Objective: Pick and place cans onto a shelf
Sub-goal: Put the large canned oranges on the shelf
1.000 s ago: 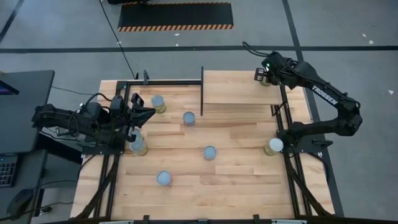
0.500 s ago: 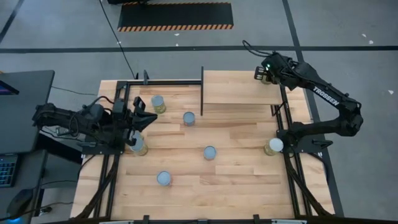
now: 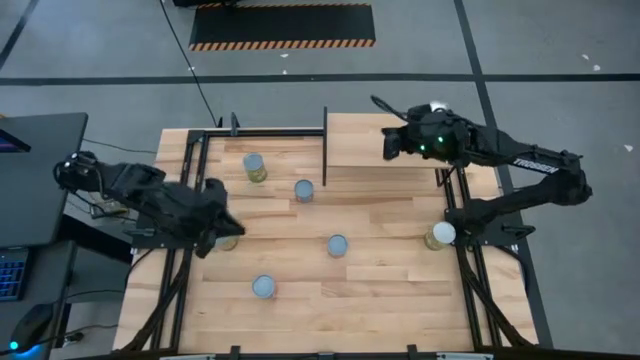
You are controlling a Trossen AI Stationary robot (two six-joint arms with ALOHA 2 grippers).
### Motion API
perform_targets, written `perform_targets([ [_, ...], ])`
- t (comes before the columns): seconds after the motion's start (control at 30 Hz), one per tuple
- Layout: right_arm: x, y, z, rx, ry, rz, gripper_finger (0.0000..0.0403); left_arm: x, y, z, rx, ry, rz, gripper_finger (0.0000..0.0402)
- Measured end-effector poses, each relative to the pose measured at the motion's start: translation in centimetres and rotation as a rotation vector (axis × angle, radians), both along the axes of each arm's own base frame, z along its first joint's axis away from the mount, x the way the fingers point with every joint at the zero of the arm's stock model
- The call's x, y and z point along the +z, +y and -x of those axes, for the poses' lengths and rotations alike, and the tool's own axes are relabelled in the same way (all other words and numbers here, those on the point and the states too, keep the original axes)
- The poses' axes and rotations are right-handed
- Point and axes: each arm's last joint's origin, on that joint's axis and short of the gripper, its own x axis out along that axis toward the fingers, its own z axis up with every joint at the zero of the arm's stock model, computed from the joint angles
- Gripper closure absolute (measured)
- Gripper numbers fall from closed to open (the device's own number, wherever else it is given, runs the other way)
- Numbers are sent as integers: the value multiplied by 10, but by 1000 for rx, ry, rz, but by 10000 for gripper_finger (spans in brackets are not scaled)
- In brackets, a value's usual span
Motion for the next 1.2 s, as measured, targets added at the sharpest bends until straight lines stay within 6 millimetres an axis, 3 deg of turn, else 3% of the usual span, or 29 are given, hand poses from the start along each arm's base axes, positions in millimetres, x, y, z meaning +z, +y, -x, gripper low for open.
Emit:
perform_targets([
  [0.13, 6, 15, -7, 134, -24, 71, 373, -15, -8, 6, 65, 340, 139, 327],
  [0.27, 6, 24, -8, 226, -13, 80, 319, -32, -13, 9, 308, 554, 279, 248],
  [0.5, 4, 35, -9, 339, 29, 95, 197, -76, -19, 4, 607, 713, 334, 84],
  [0.6, 4, 37, -9, 354, 33, 94, 149, -100, -15, 4, 756, 753, 322, 38],
  [0.7, 3, 37, -9, 359, 34, 91, 109, -120, -11, 7, 861, 778, 305, 17],
  [0.9, 3, 38, -9, 364, 21, 66, 57, -144, -3, 10, 991, 803, 287, 12],
  [1.2, 3, 34, -9, 338, 8, 44, 44, -165, 7, 10, 1056, 781, 262, 12],
])
